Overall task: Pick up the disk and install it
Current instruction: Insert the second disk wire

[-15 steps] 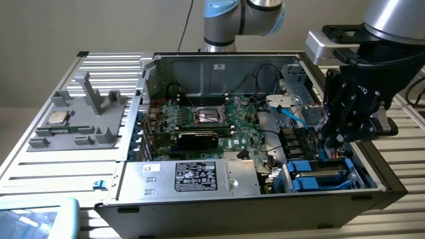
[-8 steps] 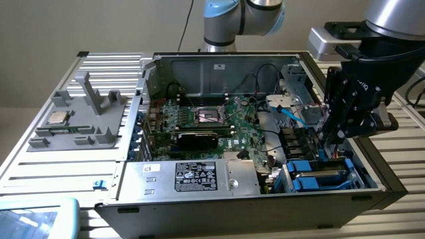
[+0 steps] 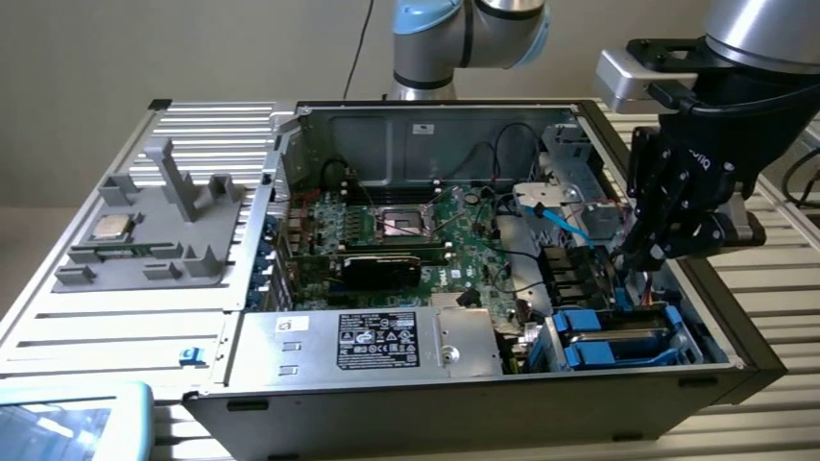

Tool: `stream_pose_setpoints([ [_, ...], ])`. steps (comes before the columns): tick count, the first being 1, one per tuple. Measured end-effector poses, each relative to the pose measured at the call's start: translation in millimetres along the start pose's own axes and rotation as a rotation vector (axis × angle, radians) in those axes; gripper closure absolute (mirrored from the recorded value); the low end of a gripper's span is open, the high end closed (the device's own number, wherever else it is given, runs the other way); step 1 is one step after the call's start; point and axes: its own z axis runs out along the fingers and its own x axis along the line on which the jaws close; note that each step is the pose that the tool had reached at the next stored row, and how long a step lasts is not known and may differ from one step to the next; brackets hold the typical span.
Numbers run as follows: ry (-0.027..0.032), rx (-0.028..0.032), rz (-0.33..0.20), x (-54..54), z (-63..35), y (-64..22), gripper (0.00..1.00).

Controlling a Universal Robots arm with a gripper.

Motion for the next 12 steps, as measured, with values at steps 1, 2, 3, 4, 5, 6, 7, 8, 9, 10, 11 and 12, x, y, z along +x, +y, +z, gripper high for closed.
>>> stream_pose_setpoints([
  [1,0.0001,0.0000,0.000,0.0,0.0,0.0,0.72],
  [2,0.0000,0.0000,0.000,0.0,0.0,-0.1,0.78],
  [3,-0.0001,0.0000,0.000,0.0,0.0,0.0,0.85],
  [4,0.0000,0.0000,0.000,0.0,0.0,-0.1,0.89],
  [5,-0.0001,0.0000,0.000,0.0,0.0,-0.1,0.89],
  [6,-0.0001,0.0000,0.000,-0.1,0.1,-0.1,0.89],
  [7,-0.0004,0.0004,-0.001,-0.7,0.2,-0.1,0.89],
  [8,-0.0003,0.0009,-0.005,-1.3,0.1,-0.1,0.89],
  [9,-0.0005,0.0013,-0.016,-1.5,0.0,-0.1,0.89],
  [10,-0.0015,0.0019,-0.032,-1.5,0.0,0.0,0.89],
  [11,-0.0029,0.0024,-0.050,-1.5,-0.1,0.0,0.89],
  [12,-0.0045,0.0031,-0.068,-1.6,-0.1,0.0,0.89],
])
